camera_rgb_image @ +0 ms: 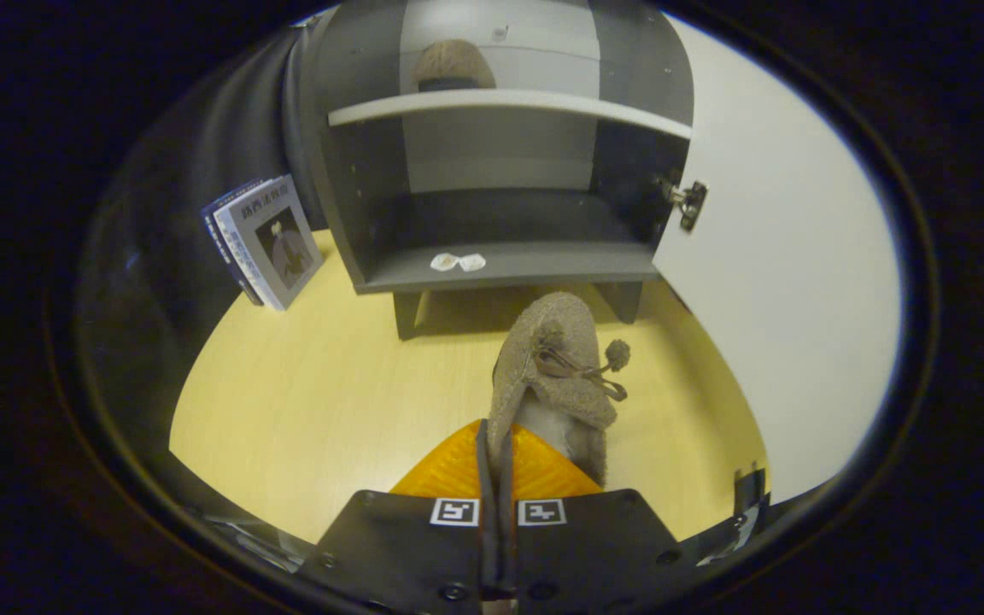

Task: Open the shoe cabinet door, grab the shoes and put them into the shoe cabinet, then close the shoe cabinet door.

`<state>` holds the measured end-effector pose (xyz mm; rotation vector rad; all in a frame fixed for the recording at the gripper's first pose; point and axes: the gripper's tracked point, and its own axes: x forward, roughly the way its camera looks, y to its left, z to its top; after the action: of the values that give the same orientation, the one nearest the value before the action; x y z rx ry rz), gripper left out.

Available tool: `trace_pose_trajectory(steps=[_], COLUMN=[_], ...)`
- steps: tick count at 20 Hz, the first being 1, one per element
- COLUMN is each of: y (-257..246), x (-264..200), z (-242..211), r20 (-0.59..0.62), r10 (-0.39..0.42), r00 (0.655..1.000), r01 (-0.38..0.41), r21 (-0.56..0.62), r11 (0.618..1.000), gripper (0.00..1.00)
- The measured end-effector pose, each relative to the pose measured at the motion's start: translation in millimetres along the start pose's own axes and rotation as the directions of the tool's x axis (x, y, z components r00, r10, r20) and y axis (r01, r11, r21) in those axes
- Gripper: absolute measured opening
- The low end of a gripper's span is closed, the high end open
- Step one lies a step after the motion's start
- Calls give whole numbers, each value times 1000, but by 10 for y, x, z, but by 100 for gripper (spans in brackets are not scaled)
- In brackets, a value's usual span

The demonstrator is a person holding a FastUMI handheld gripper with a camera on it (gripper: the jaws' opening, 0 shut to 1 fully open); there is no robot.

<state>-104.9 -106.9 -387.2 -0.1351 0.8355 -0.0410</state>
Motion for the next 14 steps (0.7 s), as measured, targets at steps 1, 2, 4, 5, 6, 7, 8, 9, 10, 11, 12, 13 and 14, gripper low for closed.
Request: trace_pose_trajectory(steps=[1,2,4,5,6,7,8,9,10,11,12,13,14], y=[-31,-69,-131,-162,-192,-211,-229,-248,-274,-283,-302,-322,-338], x=[-75,-129,-263,-327,-389,-453,-505,-555,-594,-618,-638,-659,-691], z=[132,264,542,685,806,943,1070,1195,1310,1433,1545,1668,1793], r20=[30,62,133,166,196,226,251,272,293,312,331,352,371], r10=[-8,-17,-36,-46,-55,-61,-67,-71,-78,-83,-89,-93,-98], r00=[1000,998,990,985,979,972,966,960,953,946,939,931,924], r01=[8,17,36,47,59,69,78,85,97,106,116,124,132], r21=[0,4,4,-5,-16,-25,-33,-41,-48,-56,-62,-65,-68], r11=[1000,1000,999,999,998,997,996,995,994,993,991,990,989], gripper=[3,3,3,3,2,3,3,3,2,3,3,3,3])
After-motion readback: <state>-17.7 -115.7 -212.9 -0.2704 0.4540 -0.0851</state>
